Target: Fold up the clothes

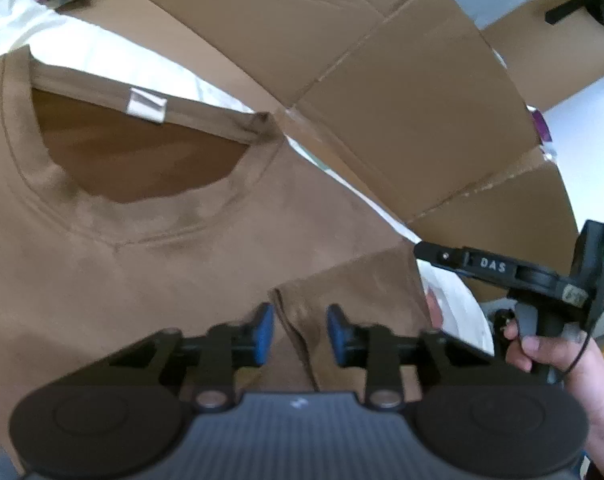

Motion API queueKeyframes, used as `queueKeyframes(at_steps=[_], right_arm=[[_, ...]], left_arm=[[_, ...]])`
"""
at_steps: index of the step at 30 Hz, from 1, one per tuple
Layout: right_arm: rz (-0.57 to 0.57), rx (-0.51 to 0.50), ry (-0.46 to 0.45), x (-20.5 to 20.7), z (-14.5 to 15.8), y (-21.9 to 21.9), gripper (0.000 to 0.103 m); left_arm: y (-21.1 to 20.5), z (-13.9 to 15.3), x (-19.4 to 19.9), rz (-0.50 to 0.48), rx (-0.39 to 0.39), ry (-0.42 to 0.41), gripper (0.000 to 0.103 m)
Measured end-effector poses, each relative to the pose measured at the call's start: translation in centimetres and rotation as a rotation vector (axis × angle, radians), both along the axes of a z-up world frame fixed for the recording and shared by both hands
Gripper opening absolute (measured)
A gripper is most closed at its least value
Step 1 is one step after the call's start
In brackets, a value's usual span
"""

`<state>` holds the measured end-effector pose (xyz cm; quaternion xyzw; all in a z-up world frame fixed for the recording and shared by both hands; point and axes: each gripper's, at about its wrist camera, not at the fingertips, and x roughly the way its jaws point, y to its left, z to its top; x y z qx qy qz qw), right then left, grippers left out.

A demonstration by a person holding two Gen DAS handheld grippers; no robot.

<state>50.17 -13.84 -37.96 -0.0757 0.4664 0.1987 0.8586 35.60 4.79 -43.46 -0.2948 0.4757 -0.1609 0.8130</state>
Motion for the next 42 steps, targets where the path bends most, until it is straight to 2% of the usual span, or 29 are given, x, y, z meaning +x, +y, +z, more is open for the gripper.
queueKeyframes(at_steps=[3, 14, 22, 23, 24, 26, 27, 29, 35, 38, 40, 42], right_arm=[[0.020, 0.005, -0.007, -1.1, 0.4, -0.6, 0.041], [0.036, 0.019, 0.039, -6.5, 0.1, -4.5, 0.041], [0.038, 0.029, 0.054, -10.7, 0.3, -7.1, 0.041], [0.028, 0.035, 0.056, -11.1, 0.1, -7.4, 0.041], [0.018, 0.038, 0.055, -11.4, -0.1, -7.6, 0.041], [-0.015, 0.046, 0.054, -11.9, -0.5, -8.0, 0.038], [-0.047, 0.060, 0.059, -12.0, -0.8, -8.3, 0.032], [-0.081, 0.073, 0.077, -12.2, -1.4, -8.6, 0.031], [-0.054, 0.044, 0.066, -12.9, -2.3, -8.9, 0.030], [-0.049, 0.040, 0.063, -13.1, -2.4, -9.0, 0.030], [-0.051, 0.042, 0.061, -13.4, -2.2, -9.3, 0.030], [-0.054, 0.046, 0.060, -13.7, -1.9, -9.6, 0.030]], left_arm=[[-0.5, -0.3, -0.1, 0.002, -0.015, 0.004, 0.043], [-1.7, -1.8, -2.0, 0.041, -0.133, 0.041, 0.039], [-2.0, -3.5, -4.2, 0.058, -0.249, 0.120, 0.018], [-2.2, -3.7, -4.1, 0.057, -0.258, 0.129, 0.011], [-2.4, -3.8, -4.1, 0.057, -0.244, 0.127, 0.004], [-2.6, -3.8, -4.1, 0.057, -0.227, 0.120, 0.003], [-2.7, -3.6, -4.1, 0.054, -0.221, 0.112, 0.003], [-2.8, -2.9, -4.4, 0.043, -0.199, 0.096, 0.003], [-3.0, -1.2, -5.0, 0.010, -0.147, 0.060, 0.003], [-3.5, -1.7, -4.0, -0.002, -0.090, 0.102, 0.003], [-2.9, -1.5, -3.7, 0.011, -0.086, 0.098, 0.004], [-2.4, -0.4, -3.5, 0.034, -0.030, 0.066, 0.007]])
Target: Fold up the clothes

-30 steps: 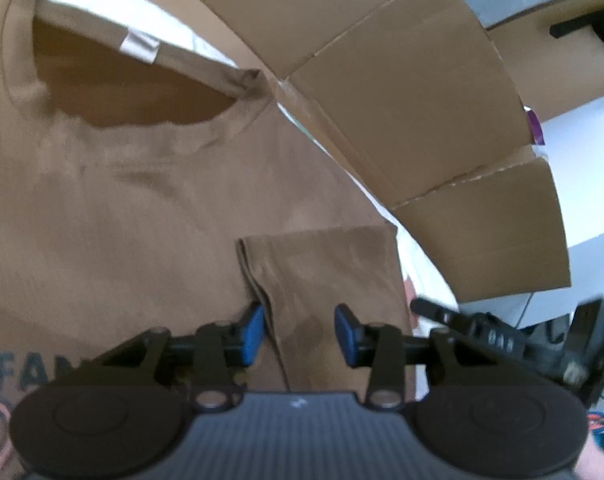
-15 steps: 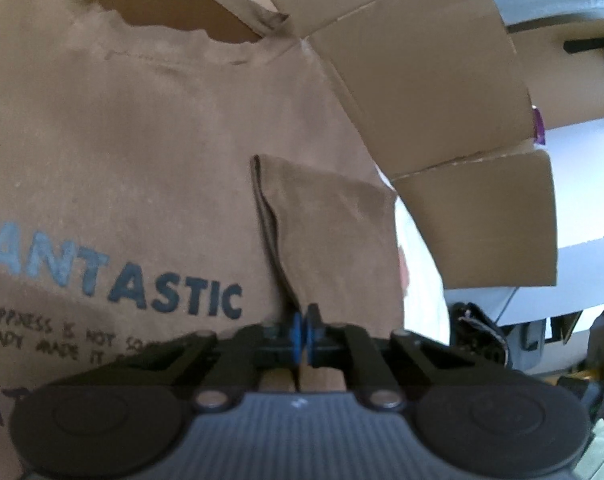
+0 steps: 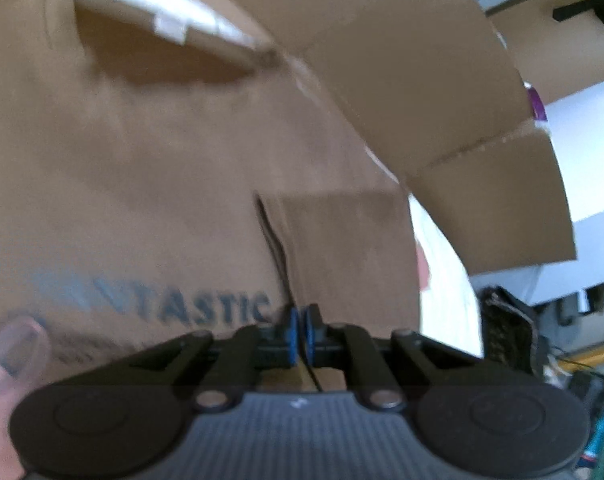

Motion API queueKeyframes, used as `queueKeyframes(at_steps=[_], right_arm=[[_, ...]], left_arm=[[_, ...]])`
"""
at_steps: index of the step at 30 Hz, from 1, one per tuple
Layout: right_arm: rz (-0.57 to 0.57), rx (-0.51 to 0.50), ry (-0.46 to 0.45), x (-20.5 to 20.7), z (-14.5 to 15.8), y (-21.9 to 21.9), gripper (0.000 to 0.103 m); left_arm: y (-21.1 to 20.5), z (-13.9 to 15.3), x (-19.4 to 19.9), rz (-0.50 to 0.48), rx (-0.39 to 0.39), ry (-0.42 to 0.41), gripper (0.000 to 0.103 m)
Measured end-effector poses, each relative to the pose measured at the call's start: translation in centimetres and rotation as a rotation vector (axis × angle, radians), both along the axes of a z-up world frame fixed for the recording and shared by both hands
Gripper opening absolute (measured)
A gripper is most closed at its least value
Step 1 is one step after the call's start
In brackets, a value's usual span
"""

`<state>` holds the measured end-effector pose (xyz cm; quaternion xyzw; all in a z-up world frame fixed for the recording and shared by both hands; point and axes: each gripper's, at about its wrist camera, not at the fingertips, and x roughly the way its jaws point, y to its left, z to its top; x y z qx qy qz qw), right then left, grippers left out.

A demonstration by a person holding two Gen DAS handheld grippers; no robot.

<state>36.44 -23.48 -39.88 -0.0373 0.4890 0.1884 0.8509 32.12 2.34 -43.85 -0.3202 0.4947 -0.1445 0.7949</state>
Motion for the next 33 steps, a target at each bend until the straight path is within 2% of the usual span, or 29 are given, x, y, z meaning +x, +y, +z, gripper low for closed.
queueKeyframes(at_steps=[4, 9, 13, 18, 24, 26, 29, 33], right_arm=[[0.004, 0.032, -0.020, -0.8, 0.9, -0.8, 0.030], [0.048, 0.060, -0.042, -1.6, 1.6, -0.3, 0.010], [0.088, 0.064, -0.057, -2.1, 1.8, 0.8, 0.010], [0.088, 0.071, -0.058, -2.4, 1.4, 1.5, 0.010], [0.124, 0.054, -0.039, -3.3, 0.1, 1.9, 0.009], [0.127, 0.050, -0.030, -3.6, -0.2, 1.9, 0.009], [0.126, 0.045, -0.025, -4.2, -0.5, 1.9, 0.010], [0.115, 0.042, -0.019, -4.9, -0.8, 1.6, 0.011]], left_arm=[[0.4, 2.6, 1.0, -0.003, 0.051, -0.079, 0.009], [-2.7, 4.1, 3.0, -0.095, 0.050, -0.155, 0.009], [-6.6, 4.0, 4.6, -0.251, 0.064, -0.183, 0.009], [-11.0, 3.3, 5.4, -0.377, 0.109, -0.194, 0.009], [-14.3, 2.4, 5.4, -0.505, 0.244, -0.233, 0.009], [-14.7, 1.7, 5.8, -0.518, 0.284, -0.239, 0.009], [-14.7, 1.3, 6.7, -0.513, 0.290, -0.239, 0.009], [-15.3, 1.0, 8.3, -0.498, 0.306, -0.239, 0.003]])
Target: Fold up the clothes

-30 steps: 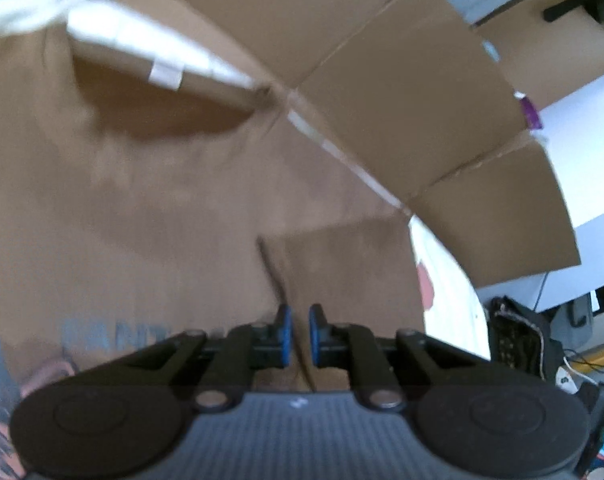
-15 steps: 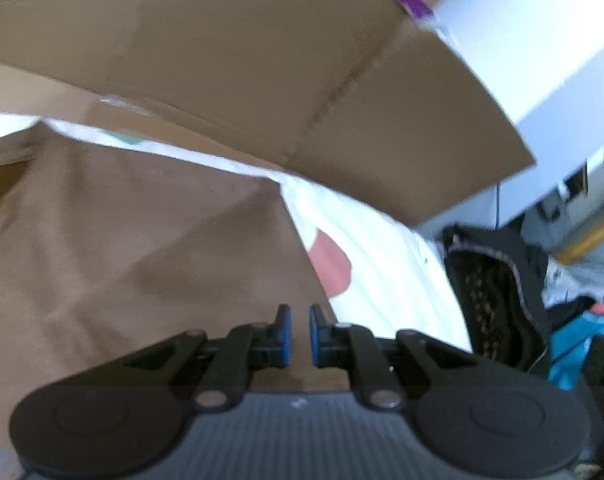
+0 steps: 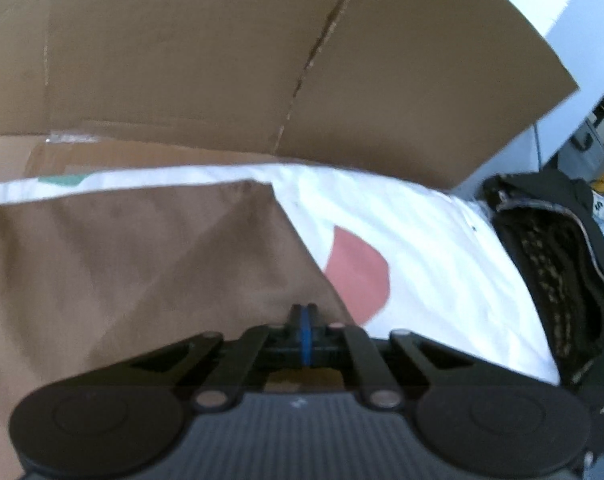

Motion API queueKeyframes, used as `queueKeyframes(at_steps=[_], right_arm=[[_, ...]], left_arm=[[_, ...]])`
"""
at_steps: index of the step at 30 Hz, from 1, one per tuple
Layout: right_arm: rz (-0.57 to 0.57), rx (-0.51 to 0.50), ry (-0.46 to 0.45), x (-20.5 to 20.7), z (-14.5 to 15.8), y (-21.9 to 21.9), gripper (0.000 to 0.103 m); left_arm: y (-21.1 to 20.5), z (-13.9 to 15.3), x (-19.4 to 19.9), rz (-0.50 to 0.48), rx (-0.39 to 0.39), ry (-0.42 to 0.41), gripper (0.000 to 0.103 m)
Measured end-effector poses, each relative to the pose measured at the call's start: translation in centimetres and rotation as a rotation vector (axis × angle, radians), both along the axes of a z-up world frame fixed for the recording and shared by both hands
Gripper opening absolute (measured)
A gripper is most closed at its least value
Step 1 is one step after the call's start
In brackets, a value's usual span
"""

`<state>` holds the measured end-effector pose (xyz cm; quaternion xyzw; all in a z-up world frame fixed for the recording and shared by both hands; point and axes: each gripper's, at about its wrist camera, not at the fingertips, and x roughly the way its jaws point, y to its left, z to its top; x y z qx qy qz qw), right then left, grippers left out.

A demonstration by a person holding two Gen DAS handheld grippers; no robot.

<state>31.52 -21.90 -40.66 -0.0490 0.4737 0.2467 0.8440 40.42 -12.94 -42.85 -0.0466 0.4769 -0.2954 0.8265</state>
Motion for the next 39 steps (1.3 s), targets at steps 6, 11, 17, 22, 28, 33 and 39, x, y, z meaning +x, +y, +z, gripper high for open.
queueKeyframes(at_steps=[6, 11, 17, 22, 28, 33, 39], right_arm=[[-0.029, 0.019, 0.018, -0.2, 1.0, -0.8, 0.011], [-0.080, 0.051, 0.023, 0.3, 1.6, -1.7, 0.011], [-0.117, 0.091, 0.002, 1.1, 2.2, -1.7, 0.011], [-0.118, 0.052, 0.019, 0.7, 1.2, -1.3, 0.012], [-0.132, 0.052, 0.025, 0.7, 1.6, -1.8, 0.013], [-0.147, 0.070, 0.016, 0.9, 2.5, -2.0, 0.013], [-0.173, 0.082, 0.010, 0.5, 3.1, -2.2, 0.013]], left_arm=[[0.3, 1.3, 2.0, 0.035, 0.016, -0.043, 0.005], [0.2, 0.8, 3.8, 0.030, 0.043, -0.037, 0.005], [0.3, 0.1, 5.1, 0.060, 0.014, 0.004, 0.005], [1.8, 0.4, 5.5, 0.085, -0.034, 0.036, 0.006], [3.7, 3.5, 3.7, 0.041, -0.048, -0.018, 0.019], [6.4, 4.5, -0.6, -0.003, 0.002, -0.036, 0.019], [8.3, 4.2, -3.2, -0.001, 0.060, -0.022, 0.019]])
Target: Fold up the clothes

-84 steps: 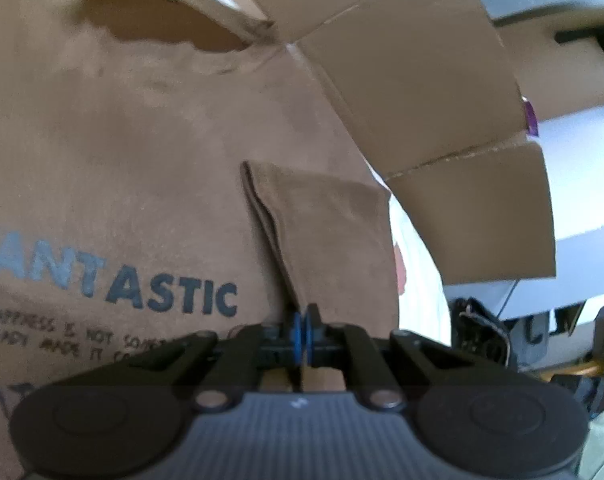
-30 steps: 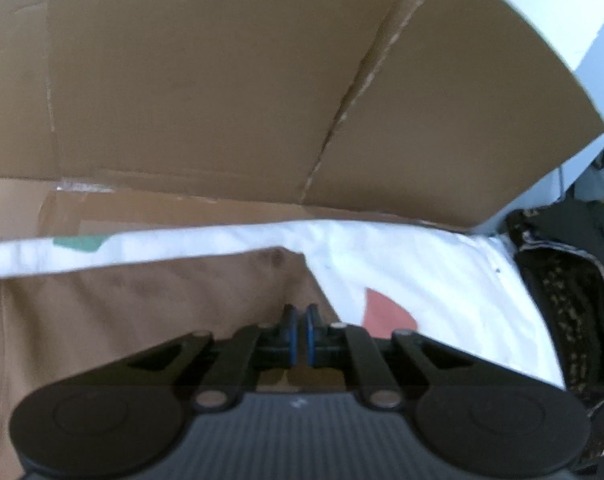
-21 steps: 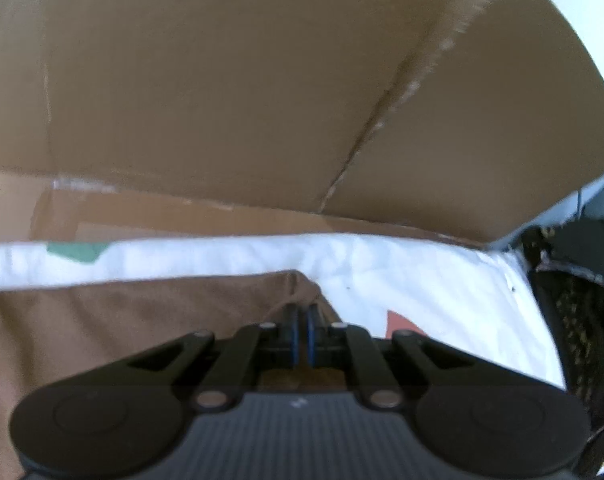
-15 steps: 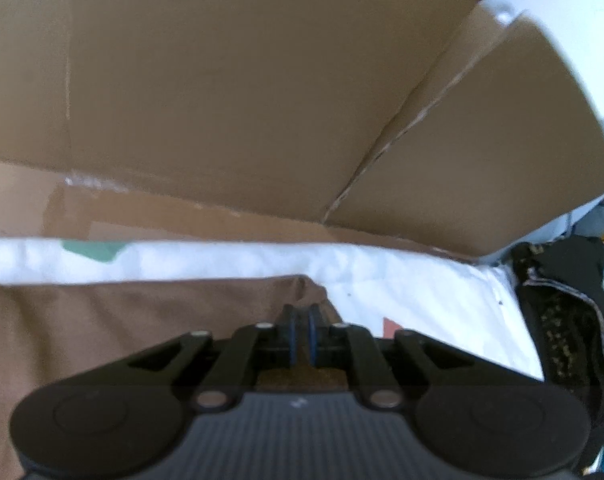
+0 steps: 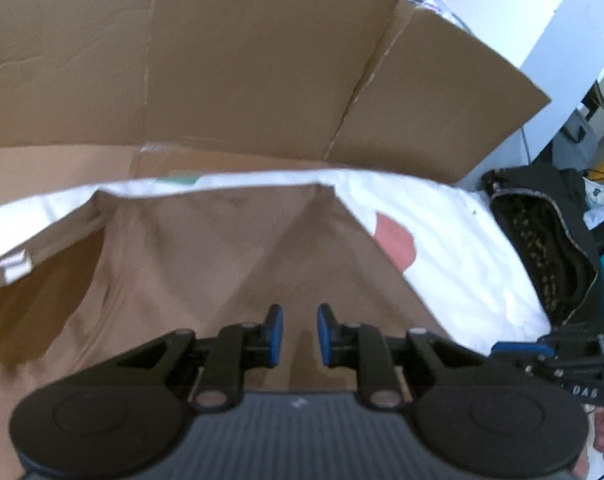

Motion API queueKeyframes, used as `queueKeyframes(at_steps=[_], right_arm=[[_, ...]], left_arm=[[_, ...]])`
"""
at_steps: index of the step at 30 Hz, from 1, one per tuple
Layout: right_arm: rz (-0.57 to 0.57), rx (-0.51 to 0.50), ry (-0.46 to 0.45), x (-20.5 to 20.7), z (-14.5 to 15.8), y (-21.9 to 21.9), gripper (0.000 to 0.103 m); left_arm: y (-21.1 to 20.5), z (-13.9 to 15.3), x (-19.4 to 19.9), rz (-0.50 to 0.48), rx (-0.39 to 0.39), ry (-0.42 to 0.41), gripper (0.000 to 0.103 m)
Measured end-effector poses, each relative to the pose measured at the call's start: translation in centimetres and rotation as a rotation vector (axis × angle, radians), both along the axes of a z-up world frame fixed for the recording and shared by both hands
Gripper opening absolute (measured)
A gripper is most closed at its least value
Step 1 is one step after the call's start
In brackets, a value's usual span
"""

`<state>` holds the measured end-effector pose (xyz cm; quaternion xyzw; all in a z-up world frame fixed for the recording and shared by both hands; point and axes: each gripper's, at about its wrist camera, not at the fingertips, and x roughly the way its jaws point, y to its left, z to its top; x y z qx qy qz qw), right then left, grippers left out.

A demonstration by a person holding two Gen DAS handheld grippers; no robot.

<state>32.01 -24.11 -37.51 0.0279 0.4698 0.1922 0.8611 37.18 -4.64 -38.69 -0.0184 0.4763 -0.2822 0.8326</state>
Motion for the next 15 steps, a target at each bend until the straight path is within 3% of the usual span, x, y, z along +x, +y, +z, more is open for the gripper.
queueKeyframes(at_steps=[10, 13, 15], right_arm=[[-0.037, 0.007, 0.001, 0.5, -0.3, -0.2, 0.013], [-0.040, 0.009, -0.004, 0.7, -0.8, 0.1, 0.013], [-0.059, 0.023, -0.003, 0.7, -1.1, -0.1, 0.013]], left_arm=[[2.0, -2.2, 0.6, 0.085, 0.072, 0.018, 0.018], [2.8, -2.8, 1.1, 0.126, 0.032, 0.041, 0.018], [3.0, -2.6, 0.9, 0.140, 0.010, 0.049, 0.026]])
